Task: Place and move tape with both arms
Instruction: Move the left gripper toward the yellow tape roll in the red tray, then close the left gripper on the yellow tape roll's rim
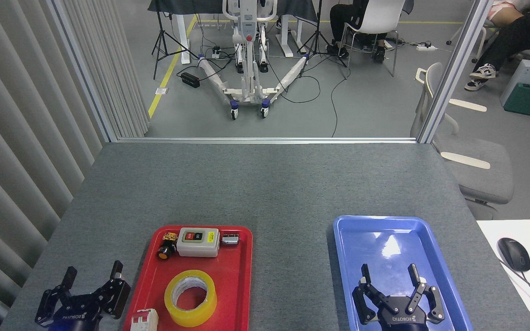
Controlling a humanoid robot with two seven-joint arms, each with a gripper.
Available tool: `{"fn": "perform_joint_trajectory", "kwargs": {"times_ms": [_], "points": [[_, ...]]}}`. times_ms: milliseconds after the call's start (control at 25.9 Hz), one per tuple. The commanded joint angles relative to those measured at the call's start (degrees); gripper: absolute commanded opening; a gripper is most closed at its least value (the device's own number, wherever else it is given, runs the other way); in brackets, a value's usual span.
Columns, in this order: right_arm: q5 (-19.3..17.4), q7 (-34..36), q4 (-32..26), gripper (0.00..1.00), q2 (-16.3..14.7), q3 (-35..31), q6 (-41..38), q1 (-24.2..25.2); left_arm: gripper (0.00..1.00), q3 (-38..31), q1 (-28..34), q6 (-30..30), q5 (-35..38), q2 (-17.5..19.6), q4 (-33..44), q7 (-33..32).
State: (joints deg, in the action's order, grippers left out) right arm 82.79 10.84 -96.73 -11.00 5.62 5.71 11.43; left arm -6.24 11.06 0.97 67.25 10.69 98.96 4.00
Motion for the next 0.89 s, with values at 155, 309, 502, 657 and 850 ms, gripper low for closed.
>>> {"fn": "perform_joint_trajectory", "kwargs": {"times_ms": [155, 309, 502, 657, 850], "points": [[0.0, 0.06, -0.3, 1.0, -0.42, -0.34, 0.01, 0.0, 1.0, 0.0, -0.6, 0.0, -1.07, -0.14, -0.35, -0.48], [0.0, 0.06, -0.39, 1.0, -0.34, -0.34, 0.01, 0.0, 1.0, 0.35, -2.98, 0.26, -2.13, 0.38, -2.28, -2.59], [0.0, 0.06, -0.48, 1.0, -0.51, -0.34, 0.01, 0.0, 1.0, 1.67, -5.96, 0.7, -2.21, 1.18, -4.04, -12.52], [0.0, 0.06, -0.39, 1.0, -0.25, -0.34, 0.01, 0.0, 1.0, 1.76, -8.25, 0.79, -2.21, 0.82, -4.83, -24.39], [0.0, 0.06, -0.39, 1.0, -0.51, -0.43, 0.01, 0.0, 1.0, 5.1, -10.89, 0.97, -2.21, 1.26, -4.83, -31.68]]}}
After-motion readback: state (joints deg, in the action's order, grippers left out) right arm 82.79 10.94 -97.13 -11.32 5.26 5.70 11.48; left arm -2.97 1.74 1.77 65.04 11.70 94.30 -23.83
